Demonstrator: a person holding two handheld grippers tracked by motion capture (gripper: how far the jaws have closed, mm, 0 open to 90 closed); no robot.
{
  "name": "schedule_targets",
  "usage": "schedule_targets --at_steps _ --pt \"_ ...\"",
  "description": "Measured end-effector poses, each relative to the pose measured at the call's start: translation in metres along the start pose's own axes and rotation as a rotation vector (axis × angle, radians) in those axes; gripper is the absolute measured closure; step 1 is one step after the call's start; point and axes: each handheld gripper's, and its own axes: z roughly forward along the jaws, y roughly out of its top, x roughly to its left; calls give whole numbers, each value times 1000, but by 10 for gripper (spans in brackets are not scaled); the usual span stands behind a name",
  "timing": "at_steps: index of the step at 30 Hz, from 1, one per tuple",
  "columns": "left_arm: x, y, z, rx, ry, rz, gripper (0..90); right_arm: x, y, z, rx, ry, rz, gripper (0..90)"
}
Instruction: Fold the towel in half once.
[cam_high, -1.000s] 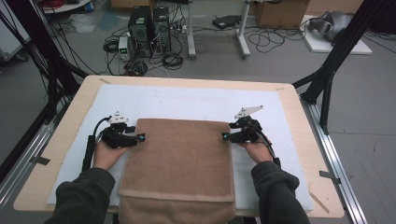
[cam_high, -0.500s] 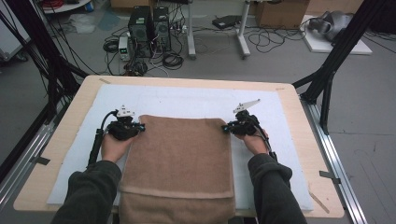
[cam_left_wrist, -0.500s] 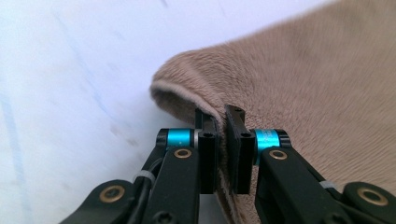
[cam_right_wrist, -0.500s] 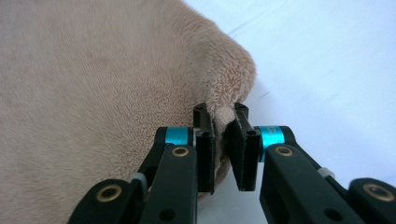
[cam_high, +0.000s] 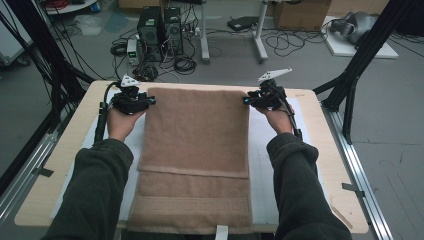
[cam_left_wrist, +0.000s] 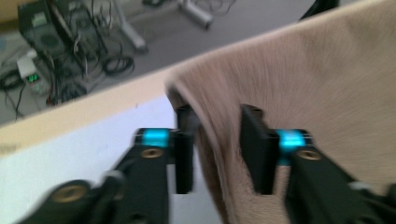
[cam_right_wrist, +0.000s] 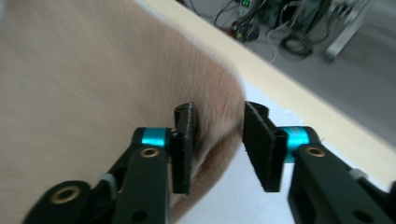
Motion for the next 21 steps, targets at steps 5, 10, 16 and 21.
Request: schedule_targets --at_steps 5,10,16,21 --pt "2 -28 -4 16 -76 -24 494 8 -20 6 38 43 12 511" --pt "-6 -54 -19 40 -117 -6 450 27 -39 -1 44 63 5 480" --pt "-19 -83 -45 7 -147 9 395 51 -56 -16 37 114 -11 461" --pt "-29 -104 -67 7 -186 30 378 71 -70 -33 43 129 -47 449"
